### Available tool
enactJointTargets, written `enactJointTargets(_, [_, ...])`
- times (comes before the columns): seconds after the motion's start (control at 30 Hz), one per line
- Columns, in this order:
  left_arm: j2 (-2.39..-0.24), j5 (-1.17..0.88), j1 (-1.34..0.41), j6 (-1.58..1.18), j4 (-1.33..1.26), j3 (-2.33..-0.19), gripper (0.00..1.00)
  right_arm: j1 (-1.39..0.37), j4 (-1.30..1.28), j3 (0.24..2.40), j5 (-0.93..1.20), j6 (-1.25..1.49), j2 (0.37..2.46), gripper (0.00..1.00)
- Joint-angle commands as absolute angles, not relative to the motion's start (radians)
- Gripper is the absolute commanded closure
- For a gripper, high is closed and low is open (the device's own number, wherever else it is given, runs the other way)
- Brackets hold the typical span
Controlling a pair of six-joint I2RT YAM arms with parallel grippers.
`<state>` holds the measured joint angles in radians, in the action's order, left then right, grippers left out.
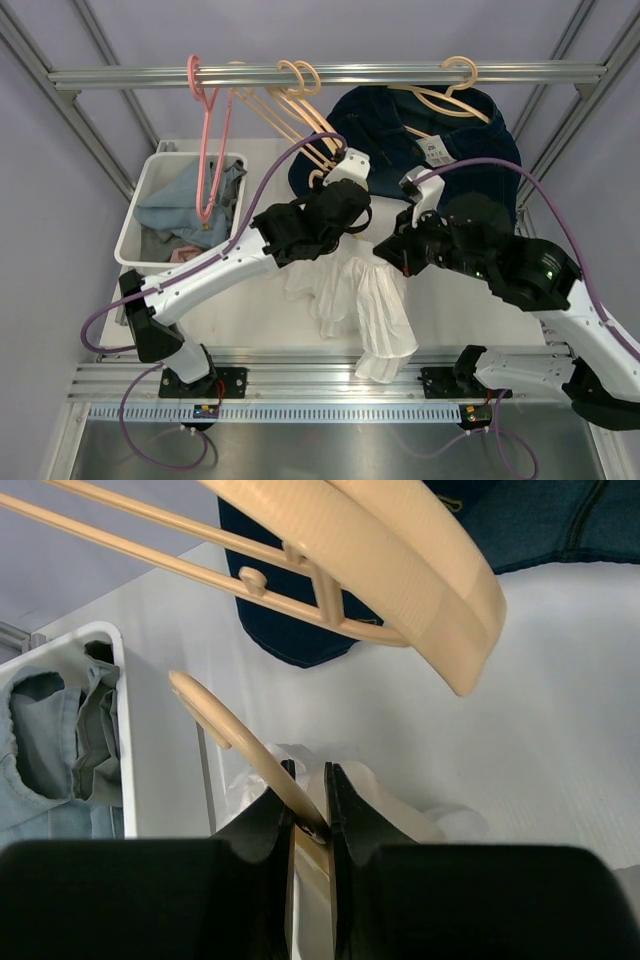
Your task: Remove the skirt from the hanger
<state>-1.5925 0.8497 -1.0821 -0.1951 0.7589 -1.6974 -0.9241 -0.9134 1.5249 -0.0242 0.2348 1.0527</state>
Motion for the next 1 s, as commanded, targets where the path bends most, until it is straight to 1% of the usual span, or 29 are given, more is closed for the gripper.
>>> enactJointTargets(0.0, [-1.585,0.857,-1.033,-0.173,0.755,-1.793,1.0,-0.934,-0.945,1.51,0.023,0.282,0.973,1.0])
enactJointTargets(0.17, [-1.554,0.862,-0.999,-0.153,0.755,-1.847,1.0,-0.936,-1.0,1.398,0.018,0.334,0.875,1.0])
enactJointTargets(0.3, [-1.542,0.844,-0.986,-0.16,0.765,-1.894,1.0,-0.934,-0.991,1.29,0.008,0.363,0.783,1.0])
enactJointTargets(0.4, [-1.548,0.839,-0.986,-0.169,0.775,-1.911,1.0,-0.934,-0.985,1.267,0.015,0.374,0.758,1.0])
enactJointTargets(0.53, [-1.58,0.836,-0.977,-0.199,0.822,-1.962,1.0,-0.936,-0.953,1.226,0.083,0.385,0.723,1.0])
enactJointTargets(0.57, [-1.589,0.838,-0.976,-0.21,0.83,-1.973,1.0,-0.936,-0.953,1.226,0.113,0.388,0.724,1.0])
enactJointTargets(0.77, [-1.632,0.819,-0.947,-0.267,0.9,-2.08,1.0,-0.948,-0.966,1.216,0.11,0.408,0.716,1.0])
enactJointTargets(0.97, [-1.644,0.752,-0.908,-0.281,0.934,-2.166,1.0,-0.948,-1.083,1.267,0.025,0.437,0.672,1.0])
